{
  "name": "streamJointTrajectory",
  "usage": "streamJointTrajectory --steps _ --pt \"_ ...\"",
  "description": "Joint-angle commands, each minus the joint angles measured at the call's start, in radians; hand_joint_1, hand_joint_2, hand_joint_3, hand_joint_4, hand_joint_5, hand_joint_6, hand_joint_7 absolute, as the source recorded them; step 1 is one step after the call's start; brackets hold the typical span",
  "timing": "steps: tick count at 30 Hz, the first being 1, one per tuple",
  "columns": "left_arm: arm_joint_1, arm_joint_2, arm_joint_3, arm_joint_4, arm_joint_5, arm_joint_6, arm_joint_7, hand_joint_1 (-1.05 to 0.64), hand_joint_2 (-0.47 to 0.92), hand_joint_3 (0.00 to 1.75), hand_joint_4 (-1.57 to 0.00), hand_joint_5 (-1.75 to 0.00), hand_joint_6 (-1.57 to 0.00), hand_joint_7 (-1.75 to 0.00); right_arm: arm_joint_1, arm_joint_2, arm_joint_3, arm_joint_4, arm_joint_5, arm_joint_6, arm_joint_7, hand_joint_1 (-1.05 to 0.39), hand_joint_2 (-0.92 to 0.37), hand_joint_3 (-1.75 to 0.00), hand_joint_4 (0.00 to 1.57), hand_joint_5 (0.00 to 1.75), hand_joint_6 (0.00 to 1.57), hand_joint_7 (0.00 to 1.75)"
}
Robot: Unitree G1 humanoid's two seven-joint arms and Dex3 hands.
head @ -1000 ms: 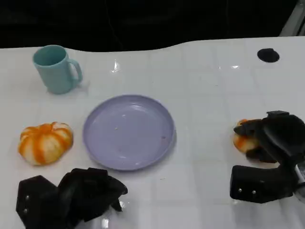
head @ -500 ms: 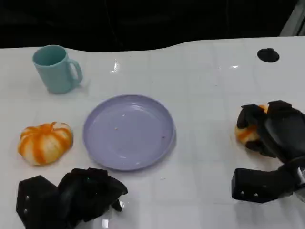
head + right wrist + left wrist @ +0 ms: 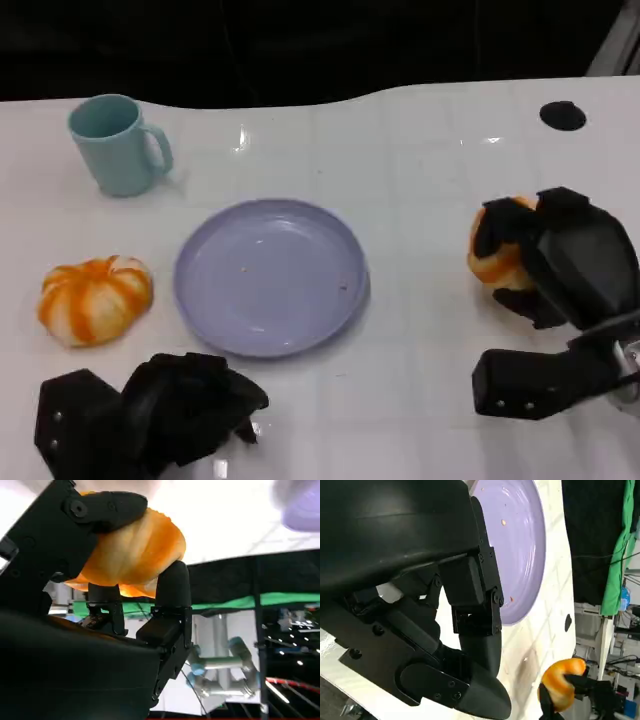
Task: Grasp the bread from the table and place it into the plate.
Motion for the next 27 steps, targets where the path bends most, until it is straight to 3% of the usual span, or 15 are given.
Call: streamJointTrajectory --steps 1,12,20,27 --pt "0.000 0.015 0.008 0.027 0.001 0.003 -0.001 -1.05 0.63 0.26 -0.90 -1.51 -1.51 -0.42 -0.004 0.007 -0.007 -0.038 0.028 -0.042 0.030 -0.06 -0.28 -1.24 1.00 1.75 0.83 1.68" --pt "-0.019 0.018 0.011 0.062 0.005 -0.013 -0.002 -1.05 0.63 0.26 -0.90 -1.51 -1.51 -0.42 -0.074 0.094 0.001 -0.027 0.043 -0.081 0.098 -0.07 -0.19 -1.39 1.02 1.75 0.83 1.68" --pt "-0.012 0.018 0.007 0.052 0.005 -0.016 -0.003 -1.05 0.63 0.26 -0.90 -1.50 -1.51 -0.41 -0.135 0.171 0.020 0.028 0.042 -0.113 0.126 -0.11 -0.23 -1.43 1.01 1.75 0.86 1.61" --pt "0.000 0.020 0.004 0.035 0.003 -0.007 -0.007 -1.05 0.63 0.27 -0.90 -1.51 -1.51 -0.42 -0.221 0.255 0.044 0.158 0.042 -0.150 0.096 -0.14 -0.28 -1.40 0.99 1.75 0.80 1.69"
